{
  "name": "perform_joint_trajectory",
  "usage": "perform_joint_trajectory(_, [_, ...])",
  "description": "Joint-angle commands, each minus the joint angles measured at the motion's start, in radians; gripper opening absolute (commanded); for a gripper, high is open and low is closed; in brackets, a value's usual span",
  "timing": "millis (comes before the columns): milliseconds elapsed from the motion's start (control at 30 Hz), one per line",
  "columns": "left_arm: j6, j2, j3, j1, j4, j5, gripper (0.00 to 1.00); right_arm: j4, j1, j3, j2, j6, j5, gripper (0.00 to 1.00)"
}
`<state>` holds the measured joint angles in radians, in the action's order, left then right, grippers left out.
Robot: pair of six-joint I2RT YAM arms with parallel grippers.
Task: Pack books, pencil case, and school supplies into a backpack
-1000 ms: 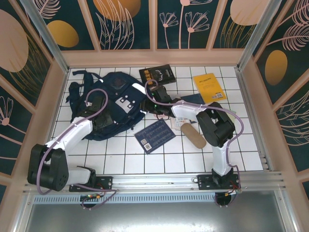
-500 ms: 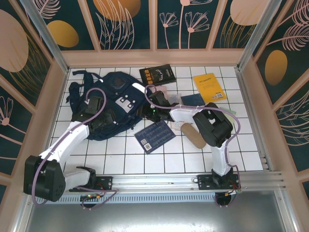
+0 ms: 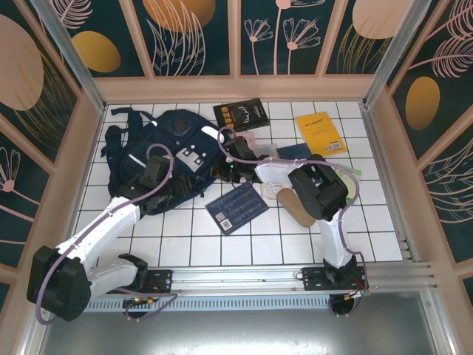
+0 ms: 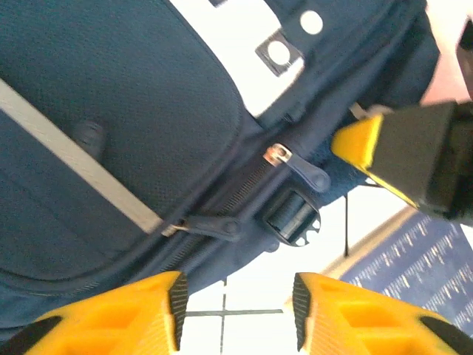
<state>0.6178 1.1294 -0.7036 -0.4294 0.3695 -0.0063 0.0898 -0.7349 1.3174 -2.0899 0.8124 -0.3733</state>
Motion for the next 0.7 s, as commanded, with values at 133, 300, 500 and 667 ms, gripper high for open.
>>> perform_joint_trajectory(133, [0.136,0.059,0.089,-0.133,-0.155,0.028,0.37,0.056,-0.015,0.083,0.096,-0.031,-0.043,0.00])
perform_joint_trajectory(300, [0.172,0.135,0.094,-0.207,-0.199,0.032,0.31,0.051,-0.015,0.104,0.118,-0.035,-0.038,0.00])
perform_joint_trajectory(500, [0.203,0.180,0.093,-0.211,-0.125,-0.157,0.30,0.050,-0.017,0.104,0.144,-0.042,-0.036,0.00])
perform_joint_trajectory(667, [0.159,0.195,0.042,-0.168,-0.106,-0.288,0.34,0.038,-0.017,0.096,0.151,-0.051,-0.030,0.00])
